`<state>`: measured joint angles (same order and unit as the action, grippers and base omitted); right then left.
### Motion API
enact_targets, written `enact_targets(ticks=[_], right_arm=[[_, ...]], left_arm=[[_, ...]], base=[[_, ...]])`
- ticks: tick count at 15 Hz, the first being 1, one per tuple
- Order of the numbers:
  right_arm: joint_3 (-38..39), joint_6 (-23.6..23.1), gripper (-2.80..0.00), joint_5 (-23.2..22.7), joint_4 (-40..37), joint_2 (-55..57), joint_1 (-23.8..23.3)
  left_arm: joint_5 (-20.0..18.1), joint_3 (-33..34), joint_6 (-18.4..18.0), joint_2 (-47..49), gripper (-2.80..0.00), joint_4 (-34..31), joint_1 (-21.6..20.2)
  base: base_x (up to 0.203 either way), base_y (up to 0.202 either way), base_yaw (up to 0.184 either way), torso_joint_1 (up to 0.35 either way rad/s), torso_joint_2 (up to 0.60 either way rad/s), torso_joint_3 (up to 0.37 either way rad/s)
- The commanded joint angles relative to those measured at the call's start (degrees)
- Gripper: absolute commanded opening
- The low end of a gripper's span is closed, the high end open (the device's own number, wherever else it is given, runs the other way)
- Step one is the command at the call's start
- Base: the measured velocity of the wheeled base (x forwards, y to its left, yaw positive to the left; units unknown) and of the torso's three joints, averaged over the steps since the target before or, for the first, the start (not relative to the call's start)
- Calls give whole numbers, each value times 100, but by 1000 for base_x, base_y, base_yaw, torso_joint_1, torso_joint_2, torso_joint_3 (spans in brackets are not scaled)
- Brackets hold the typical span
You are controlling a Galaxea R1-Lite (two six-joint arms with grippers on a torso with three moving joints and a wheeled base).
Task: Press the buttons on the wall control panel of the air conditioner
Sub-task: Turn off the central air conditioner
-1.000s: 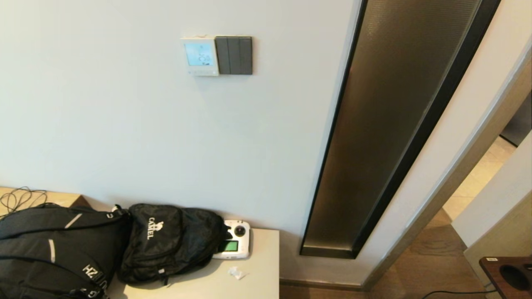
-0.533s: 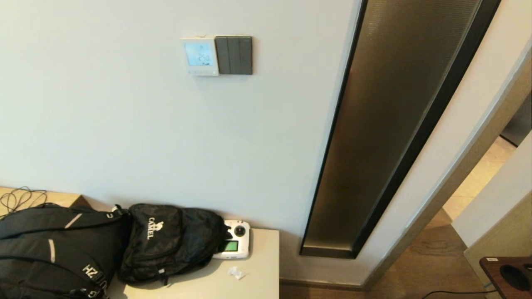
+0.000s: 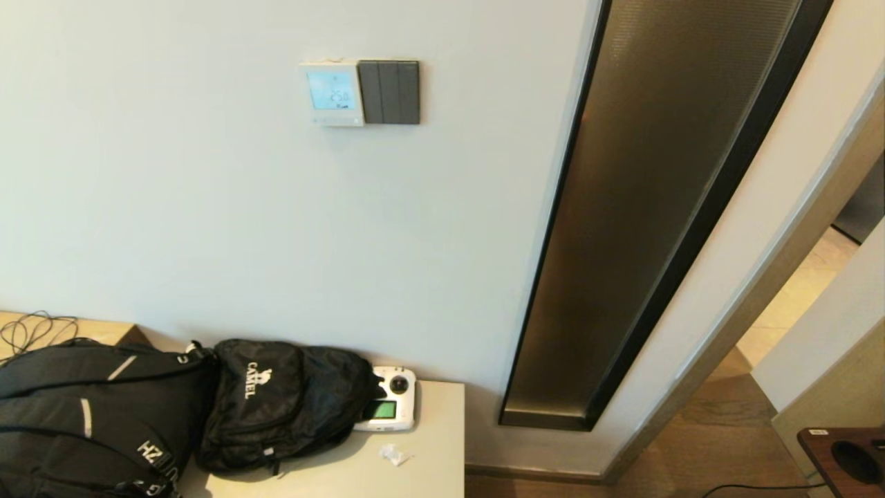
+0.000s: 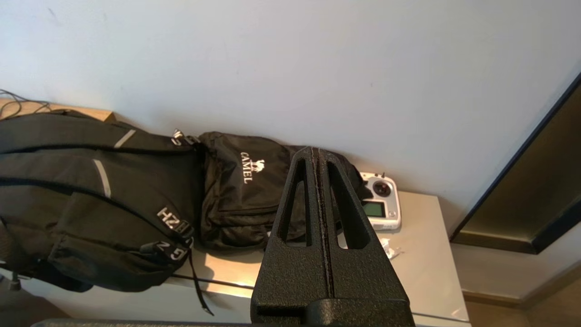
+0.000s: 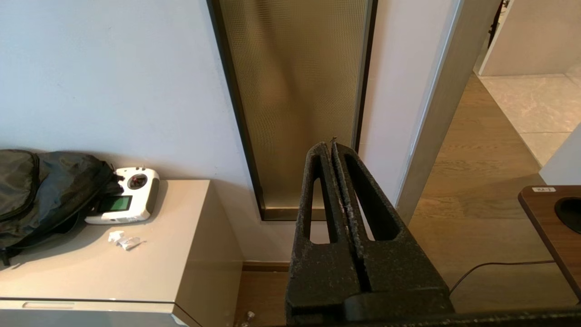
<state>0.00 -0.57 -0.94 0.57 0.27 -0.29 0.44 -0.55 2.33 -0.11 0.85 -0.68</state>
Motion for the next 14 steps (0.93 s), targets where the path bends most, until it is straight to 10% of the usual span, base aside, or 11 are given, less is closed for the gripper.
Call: enact_targets(ticks=[1, 14], right_arm=[[0, -4, -280, -3, 4, 8, 3], [0, -4, -280, -3, 4, 8, 3]], left_arm=[[0, 1, 4, 11, -280, 1, -2], [0, -7, 13, 11, -280, 3, -2]], base=[[0, 0, 0, 0, 0, 0], [0, 0, 0, 0, 0, 0]])
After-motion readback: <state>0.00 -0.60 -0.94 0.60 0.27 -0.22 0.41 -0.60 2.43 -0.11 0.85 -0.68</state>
